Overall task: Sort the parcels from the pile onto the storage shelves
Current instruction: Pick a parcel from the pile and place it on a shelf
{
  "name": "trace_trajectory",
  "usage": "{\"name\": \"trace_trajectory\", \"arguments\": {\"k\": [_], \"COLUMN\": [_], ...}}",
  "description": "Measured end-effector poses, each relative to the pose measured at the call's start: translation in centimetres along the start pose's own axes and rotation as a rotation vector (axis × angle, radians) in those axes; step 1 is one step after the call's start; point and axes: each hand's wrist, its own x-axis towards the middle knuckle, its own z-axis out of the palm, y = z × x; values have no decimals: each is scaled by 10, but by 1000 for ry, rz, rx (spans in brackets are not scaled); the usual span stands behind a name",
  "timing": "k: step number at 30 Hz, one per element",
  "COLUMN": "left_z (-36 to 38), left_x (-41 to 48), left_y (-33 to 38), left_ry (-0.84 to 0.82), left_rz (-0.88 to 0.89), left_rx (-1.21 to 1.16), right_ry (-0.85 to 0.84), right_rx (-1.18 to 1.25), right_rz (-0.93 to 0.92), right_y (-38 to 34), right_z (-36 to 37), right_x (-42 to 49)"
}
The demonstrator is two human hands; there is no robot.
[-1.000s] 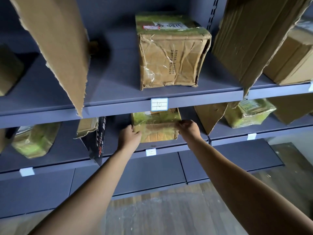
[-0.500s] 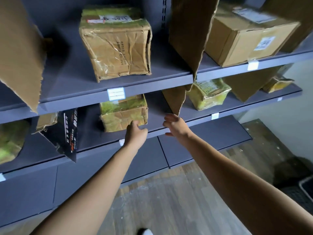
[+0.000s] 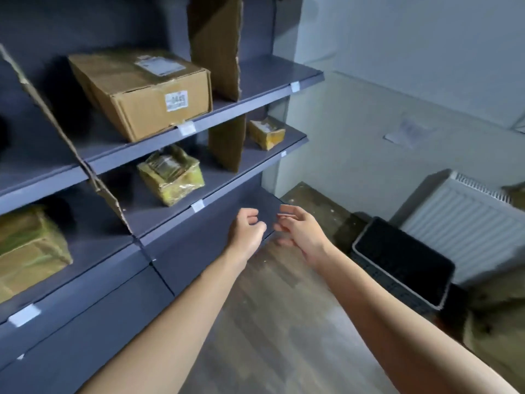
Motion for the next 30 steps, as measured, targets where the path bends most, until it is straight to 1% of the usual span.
{"name": "trace_trajectory", "arguments": {"k": [4,10,18,25,30], "left_z": [106,248,396,541,660], "left_x": [-19,-53,-66,-58,-52], "left_y": [52,101,141,171,212], "left_ry": [-148,-354,-575,-773,-909], "left_rz": [18,89,172,173,165], "left_rx": [-65,-62,-13,-33,-42], "right_ry": [117,313,517,685,842], "right_rx": [-21,-8,-15,-61,-75], "right_rz": [-52,-94,-111,-97,-64], "right_y": [-13,-17,-10,-6,-17], "right_z": [-111,-259,-402,-529,-640], "right_x": [-15,-42,-60,-53,-42]}}
